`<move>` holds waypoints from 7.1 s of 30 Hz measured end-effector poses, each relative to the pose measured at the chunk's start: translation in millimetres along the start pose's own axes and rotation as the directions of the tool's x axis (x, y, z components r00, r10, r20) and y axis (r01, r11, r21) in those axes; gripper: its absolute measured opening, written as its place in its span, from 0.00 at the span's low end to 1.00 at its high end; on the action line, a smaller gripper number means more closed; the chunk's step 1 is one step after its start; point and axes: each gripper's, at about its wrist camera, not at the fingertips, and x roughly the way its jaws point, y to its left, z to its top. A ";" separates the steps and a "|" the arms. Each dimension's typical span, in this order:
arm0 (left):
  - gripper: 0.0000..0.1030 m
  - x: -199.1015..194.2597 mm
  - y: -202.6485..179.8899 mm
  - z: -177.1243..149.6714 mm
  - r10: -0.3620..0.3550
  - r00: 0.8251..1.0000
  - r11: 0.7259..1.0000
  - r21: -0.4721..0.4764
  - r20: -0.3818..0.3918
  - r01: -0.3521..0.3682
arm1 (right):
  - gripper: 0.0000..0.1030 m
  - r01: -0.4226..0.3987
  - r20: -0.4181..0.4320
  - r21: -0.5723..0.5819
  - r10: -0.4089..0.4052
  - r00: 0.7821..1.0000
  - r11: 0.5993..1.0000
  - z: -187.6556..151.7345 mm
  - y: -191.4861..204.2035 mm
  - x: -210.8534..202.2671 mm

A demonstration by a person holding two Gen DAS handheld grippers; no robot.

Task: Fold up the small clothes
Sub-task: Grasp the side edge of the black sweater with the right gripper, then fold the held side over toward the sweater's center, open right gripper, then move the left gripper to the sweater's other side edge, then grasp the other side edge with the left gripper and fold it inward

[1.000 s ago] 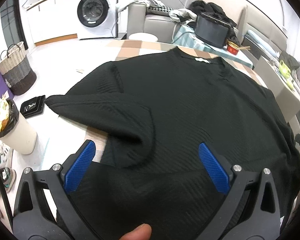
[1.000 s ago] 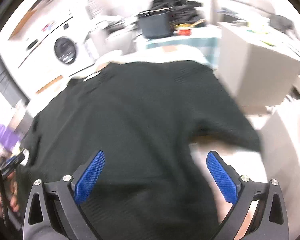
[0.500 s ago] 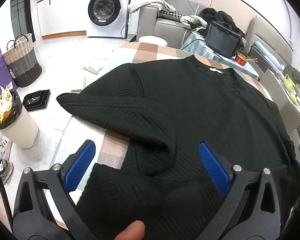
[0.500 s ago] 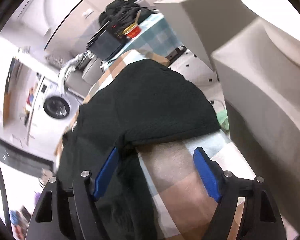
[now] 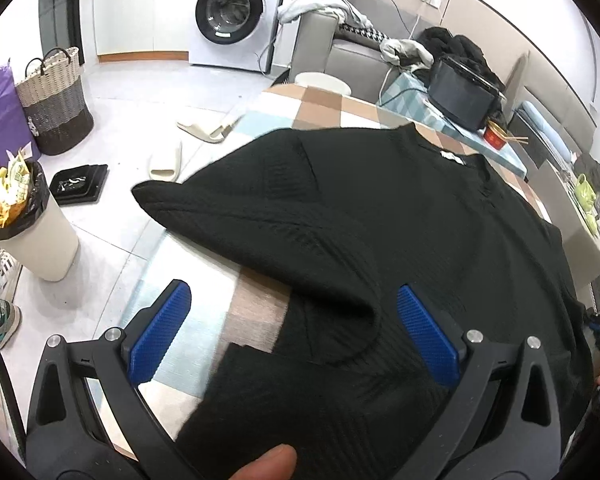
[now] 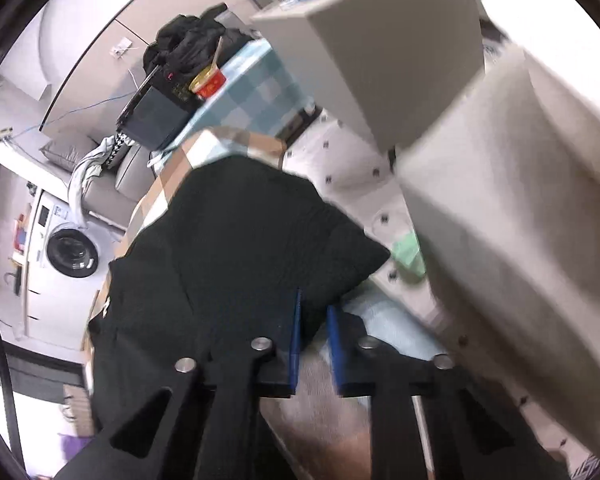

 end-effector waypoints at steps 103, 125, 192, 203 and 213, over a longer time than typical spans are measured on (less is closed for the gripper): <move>0.17 -9.3 -95.3 57.0 -0.235 0.968 0.961 0.168 0.087 0.218 | 0.53 -0.141 -0.146 -0.649 0.059 0.988 0.747 -89.3 113.1 -17.8; 0.72 9.8 42.2 -33.9 -0.040 0.995 0.999 -0.017 -0.089 0.039 | 0.57 -0.069 -0.143 -0.617 -0.025 0.989 0.784 -91.2 67.7 -29.1; 0.65 -128.1 40.4 -208.5 -0.088 0.993 0.983 0.156 -0.082 0.100 | 0.46 -0.287 -0.265 -0.680 0.139 0.954 0.675 -166.6 -63.7 -113.4; 0.05 -141.0 33.2 -207.0 -0.180 0.984 0.967 0.183 -0.002 0.177 | 0.07 -0.288 -0.224 -0.755 0.181 0.958 0.589 -184.5 -55.2 -123.9; 0.05 -198.5 36.2 -181.3 -0.282 0.944 0.954 0.150 0.170 0.258 | 0.07 -0.347 -0.053 -0.728 0.456 0.888 0.591 -159.5 -45.6 -187.2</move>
